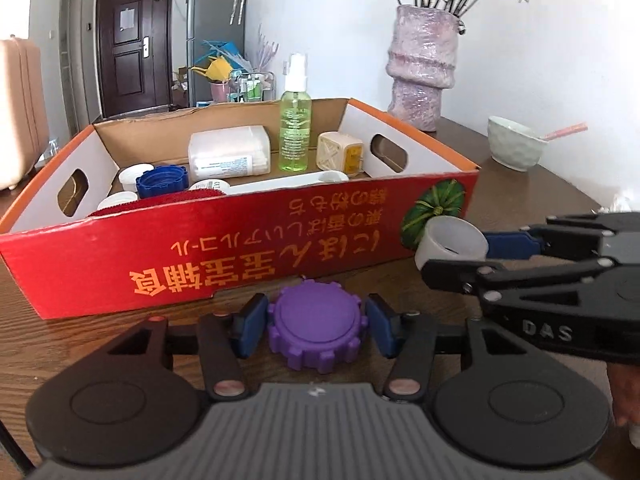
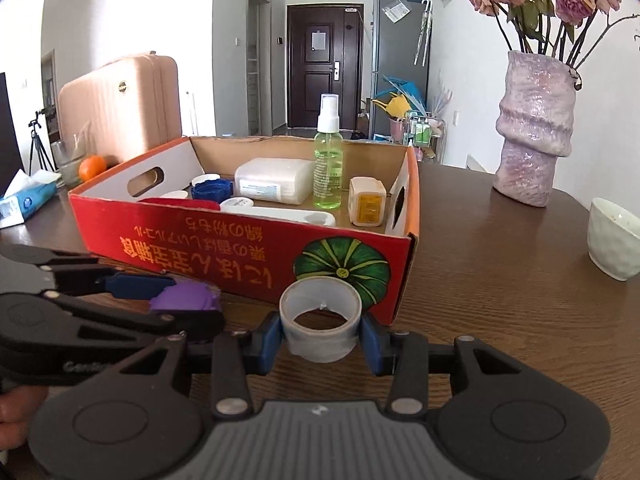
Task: Organize rigid objects
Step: 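Grasp the purple gear cap with the left tool while the right tool grasps the clear ring, then lift the purple cap with the left tool while the right tool lifts the clear ring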
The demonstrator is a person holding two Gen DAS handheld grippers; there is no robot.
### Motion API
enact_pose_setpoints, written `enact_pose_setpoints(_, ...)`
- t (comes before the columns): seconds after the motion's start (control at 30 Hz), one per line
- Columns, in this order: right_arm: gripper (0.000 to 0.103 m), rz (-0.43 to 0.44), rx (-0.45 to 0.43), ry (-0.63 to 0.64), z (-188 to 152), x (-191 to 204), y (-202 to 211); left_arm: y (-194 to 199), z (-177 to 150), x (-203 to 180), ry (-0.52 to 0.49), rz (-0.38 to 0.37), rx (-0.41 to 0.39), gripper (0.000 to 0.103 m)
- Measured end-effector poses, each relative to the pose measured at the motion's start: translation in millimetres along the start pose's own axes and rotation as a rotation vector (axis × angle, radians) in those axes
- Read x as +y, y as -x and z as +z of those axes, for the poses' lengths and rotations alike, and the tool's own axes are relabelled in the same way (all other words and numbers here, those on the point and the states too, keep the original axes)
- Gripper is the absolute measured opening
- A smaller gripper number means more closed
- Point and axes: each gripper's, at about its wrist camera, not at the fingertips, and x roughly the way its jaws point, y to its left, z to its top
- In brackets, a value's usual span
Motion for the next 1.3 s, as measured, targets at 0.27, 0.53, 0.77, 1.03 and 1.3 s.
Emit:
enact_pose_setpoints(0.27,0.041,-0.031,-0.007,-0.078,-20,2,21,67,-25,-8,0.003,0.037,-0.074,0.055)
enact_pose_setpoints(0.53,0.041,0.009,0.005,-0.118,-67,44,99,177,-65,-1,0.065,0.025,-0.136,0.055)
enact_pose_setpoints(0.77,0.041,0.024,-0.054,-0.108,-79,72,180,252,-83,-9,0.064,0.064,-0.239,0.055)
enact_pose_setpoints(1.03,0.041,0.001,-0.116,-0.089,-96,91,253,318,-110,-12,0.083,0.092,-0.314,0.055)
enact_pose_setpoints(1.3,0.041,-0.007,-0.128,-0.063,-104,101,281,346,-127,-12,0.125,0.086,-0.350,0.055)
